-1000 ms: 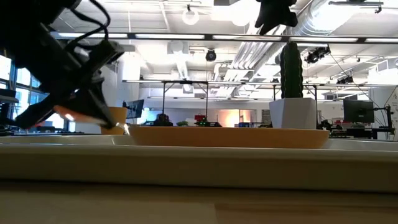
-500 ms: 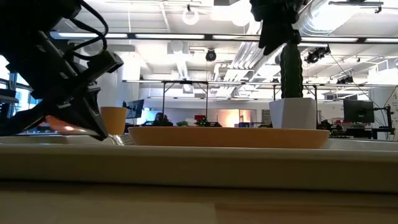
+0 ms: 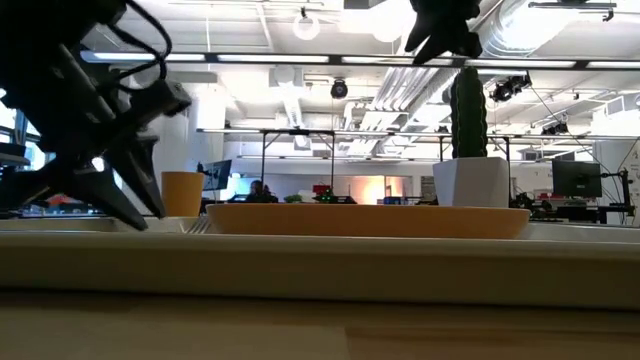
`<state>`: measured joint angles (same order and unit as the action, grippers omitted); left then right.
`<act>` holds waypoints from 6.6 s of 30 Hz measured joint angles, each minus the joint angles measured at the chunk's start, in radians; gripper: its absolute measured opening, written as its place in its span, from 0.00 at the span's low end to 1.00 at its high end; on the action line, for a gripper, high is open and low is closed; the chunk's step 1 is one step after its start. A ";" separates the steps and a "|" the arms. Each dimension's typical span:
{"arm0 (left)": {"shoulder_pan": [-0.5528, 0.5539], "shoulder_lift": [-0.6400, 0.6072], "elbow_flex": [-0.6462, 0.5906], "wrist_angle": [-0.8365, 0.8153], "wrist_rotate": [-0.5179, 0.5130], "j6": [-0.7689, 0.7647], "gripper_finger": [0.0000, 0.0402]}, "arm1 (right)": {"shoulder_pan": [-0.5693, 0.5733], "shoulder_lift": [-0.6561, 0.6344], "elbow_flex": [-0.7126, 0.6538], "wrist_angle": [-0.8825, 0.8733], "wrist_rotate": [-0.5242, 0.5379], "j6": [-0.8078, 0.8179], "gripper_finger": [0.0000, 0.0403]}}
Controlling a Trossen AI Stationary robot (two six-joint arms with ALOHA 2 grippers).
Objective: Pick and place plate/cup/fork/spoon on tray
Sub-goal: Put the orange spoon on the light brown serving tray to the left side of orange plate
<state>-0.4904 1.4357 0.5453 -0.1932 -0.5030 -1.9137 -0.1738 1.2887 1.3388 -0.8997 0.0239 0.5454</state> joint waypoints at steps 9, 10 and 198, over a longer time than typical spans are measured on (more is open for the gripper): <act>0.008 -0.174 0.000 -0.080 0.016 0.176 0.22 | 0.101 -0.013 -0.034 0.120 0.115 0.075 0.32; 0.011 -0.190 0.000 -0.085 0.025 0.197 0.22 | 0.120 -0.017 -0.057 0.155 0.122 0.088 0.32; -0.661 -0.246 0.701 0.534 -0.649 3.008 0.01 | 0.424 0.828 0.491 1.699 0.018 0.477 0.29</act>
<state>-1.1513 1.1901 1.2465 0.3410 -1.1516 1.0941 0.2504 2.1163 1.8297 0.7998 0.0418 1.0223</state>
